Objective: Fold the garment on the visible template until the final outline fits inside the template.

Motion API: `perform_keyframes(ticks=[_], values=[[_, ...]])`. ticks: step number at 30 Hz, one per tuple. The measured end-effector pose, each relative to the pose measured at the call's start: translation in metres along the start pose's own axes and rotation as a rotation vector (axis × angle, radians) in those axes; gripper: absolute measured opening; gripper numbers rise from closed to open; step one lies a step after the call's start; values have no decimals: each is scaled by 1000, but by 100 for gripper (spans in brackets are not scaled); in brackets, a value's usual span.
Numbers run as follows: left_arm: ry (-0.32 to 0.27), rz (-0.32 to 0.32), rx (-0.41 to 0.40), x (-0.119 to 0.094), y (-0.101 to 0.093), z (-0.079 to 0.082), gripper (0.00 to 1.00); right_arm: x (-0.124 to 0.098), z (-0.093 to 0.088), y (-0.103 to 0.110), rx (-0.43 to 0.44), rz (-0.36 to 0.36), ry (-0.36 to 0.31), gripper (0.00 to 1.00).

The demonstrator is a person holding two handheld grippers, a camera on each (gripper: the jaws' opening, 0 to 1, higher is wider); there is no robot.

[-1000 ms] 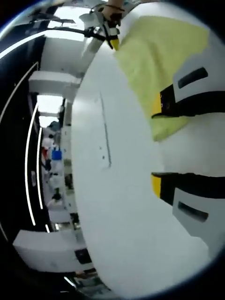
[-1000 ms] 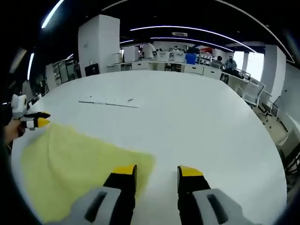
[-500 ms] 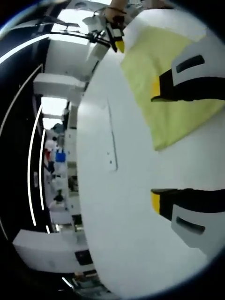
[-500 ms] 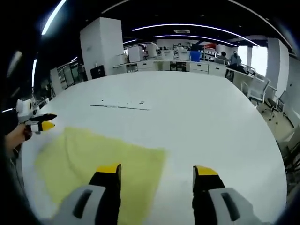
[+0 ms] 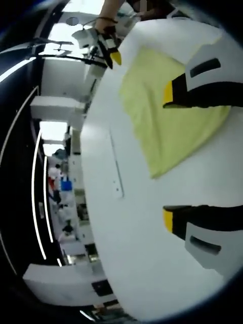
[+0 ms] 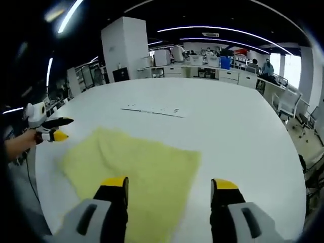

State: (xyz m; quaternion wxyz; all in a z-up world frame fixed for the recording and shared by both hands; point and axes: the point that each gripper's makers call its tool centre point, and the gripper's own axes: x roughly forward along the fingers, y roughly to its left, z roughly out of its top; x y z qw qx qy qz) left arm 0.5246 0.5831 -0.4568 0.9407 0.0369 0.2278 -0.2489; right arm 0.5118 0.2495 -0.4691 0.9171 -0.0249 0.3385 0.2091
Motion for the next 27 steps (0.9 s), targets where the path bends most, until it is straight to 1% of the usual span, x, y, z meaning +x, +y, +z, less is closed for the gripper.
perform_keyframes(ticks=[3, 5, 7, 9, 10, 12, 15, 21, 23, 27], values=[[-2, -15, -4, -8, -7, -2, 75, -7, -7, 6, -2, 17, 10, 66], [7, -41, 17, -12, -13, -6, 75, -12, -14, 10, -2, 33, 22, 66], [11, -50, 19, -15, -14, -9, 76, -17, -20, 14, -5, 43, 29, 66], [16, -70, 21, -19, -17, -14, 75, -21, -26, 18, -6, 53, 36, 65], [27, -80, 23, -21, -19, -19, 74, -24, -31, 19, -2, 55, 40, 65], [36, -87, 26, -26, -21, -24, 72, -29, -37, 21, -3, 58, 47, 64], [42, -79, 24, -32, -22, -31, 73, -34, -45, 22, -3, 57, 52, 62], [65, -92, 23, -40, -31, -45, 69, -42, -58, 22, 22, 55, 58, 59], [70, -96, 21, -43, -34, -49, 66, -43, -62, 23, 29, 57, 57, 58], [77, -97, 5, -46, -39, -57, 57, -46, -70, 24, 47, 60, 58, 55]])
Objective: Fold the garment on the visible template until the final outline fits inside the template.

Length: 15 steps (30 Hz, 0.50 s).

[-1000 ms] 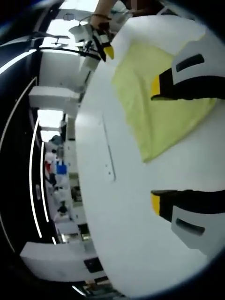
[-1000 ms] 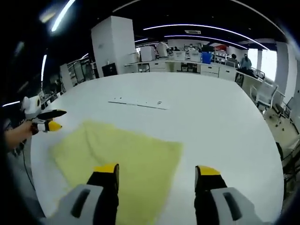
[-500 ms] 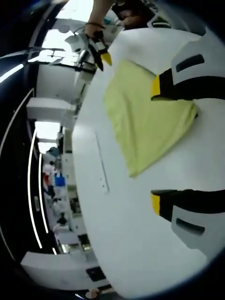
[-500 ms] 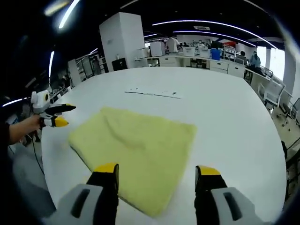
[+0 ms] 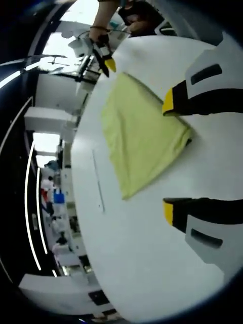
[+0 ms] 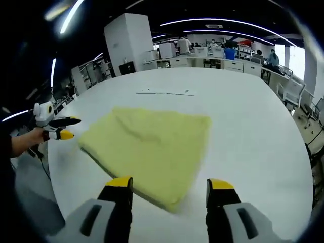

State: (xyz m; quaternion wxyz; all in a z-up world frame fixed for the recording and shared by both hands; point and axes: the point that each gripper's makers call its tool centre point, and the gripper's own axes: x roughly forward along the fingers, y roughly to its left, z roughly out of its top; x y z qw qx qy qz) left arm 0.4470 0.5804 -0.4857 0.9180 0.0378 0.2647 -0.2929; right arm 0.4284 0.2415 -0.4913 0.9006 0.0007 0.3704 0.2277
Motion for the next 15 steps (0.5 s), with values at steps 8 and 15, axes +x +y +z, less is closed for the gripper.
perform_keyframes(ticks=[8, 15], values=[[21, -6, -31, -4, -10, -17, 44, -5, -17, 2, 24, -7, 14, 51], [19, -14, -70, -5, -13, -20, 31, -8, -30, 1, 48, -8, 26, 42]])
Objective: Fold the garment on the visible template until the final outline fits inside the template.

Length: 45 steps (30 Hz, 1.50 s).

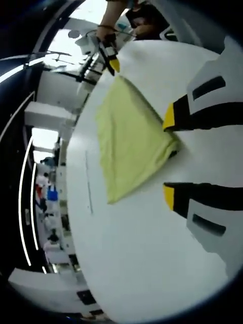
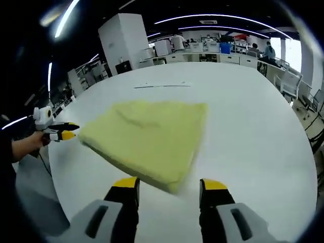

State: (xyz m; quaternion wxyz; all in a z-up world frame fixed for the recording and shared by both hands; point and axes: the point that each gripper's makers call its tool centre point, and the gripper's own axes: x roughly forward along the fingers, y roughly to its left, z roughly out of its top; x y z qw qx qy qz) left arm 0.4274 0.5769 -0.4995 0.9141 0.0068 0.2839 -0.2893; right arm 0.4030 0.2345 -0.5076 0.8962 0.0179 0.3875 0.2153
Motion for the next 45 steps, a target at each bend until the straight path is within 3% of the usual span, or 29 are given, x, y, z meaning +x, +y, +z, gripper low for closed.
perform_keyframes(ticks=[8, 19, 27, 37, 45], values=[[-6, 8, -19, 2, -5, -2, 19, 1, -8, -2, 16, -10, -11, 25], [-2, 9, -51, 4, -9, -8, 9, 7, -8, -5, 137, 8, -63, 9], [-21, 12, -79, 6, -7, -6, 2, 12, -9, -2, 149, 20, -63, 4], [7, -8, -95, 9, -14, -12, 6, 13, -10, -1, 152, 22, -63, 2], [42, 18, -92, 13, -10, -18, 0, 13, -10, -2, 141, 17, -61, 0]])
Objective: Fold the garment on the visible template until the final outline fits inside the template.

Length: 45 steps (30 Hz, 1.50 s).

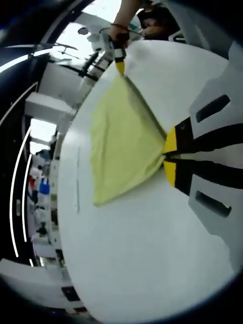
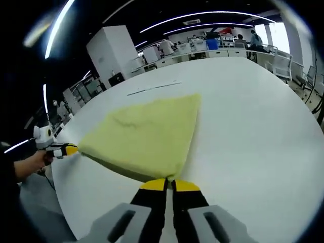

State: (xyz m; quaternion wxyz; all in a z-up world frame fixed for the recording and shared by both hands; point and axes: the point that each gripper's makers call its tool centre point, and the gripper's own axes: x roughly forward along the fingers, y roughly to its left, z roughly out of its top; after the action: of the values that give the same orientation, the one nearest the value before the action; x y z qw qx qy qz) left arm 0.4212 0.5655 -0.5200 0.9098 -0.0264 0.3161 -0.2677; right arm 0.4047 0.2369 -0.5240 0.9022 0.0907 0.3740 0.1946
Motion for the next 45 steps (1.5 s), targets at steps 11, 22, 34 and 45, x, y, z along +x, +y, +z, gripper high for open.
perform_keyframes(ticks=[11, 22, 34, 45], values=[[31, -31, 108, -13, 11, 5, 0, -4, 4, -7, -40, -8, 2, 0], [81, -106, 335, -15, 3, 6, 0, -6, 4, -6, -110, 1, 36, 0], [62, -78, 183, -7, 8, -5, 4, -3, -1, -6, -119, -11, 58, 0], [73, -80, 243, -13, 12, -4, 0, -4, -2, -6, -120, 1, 64, 0]])
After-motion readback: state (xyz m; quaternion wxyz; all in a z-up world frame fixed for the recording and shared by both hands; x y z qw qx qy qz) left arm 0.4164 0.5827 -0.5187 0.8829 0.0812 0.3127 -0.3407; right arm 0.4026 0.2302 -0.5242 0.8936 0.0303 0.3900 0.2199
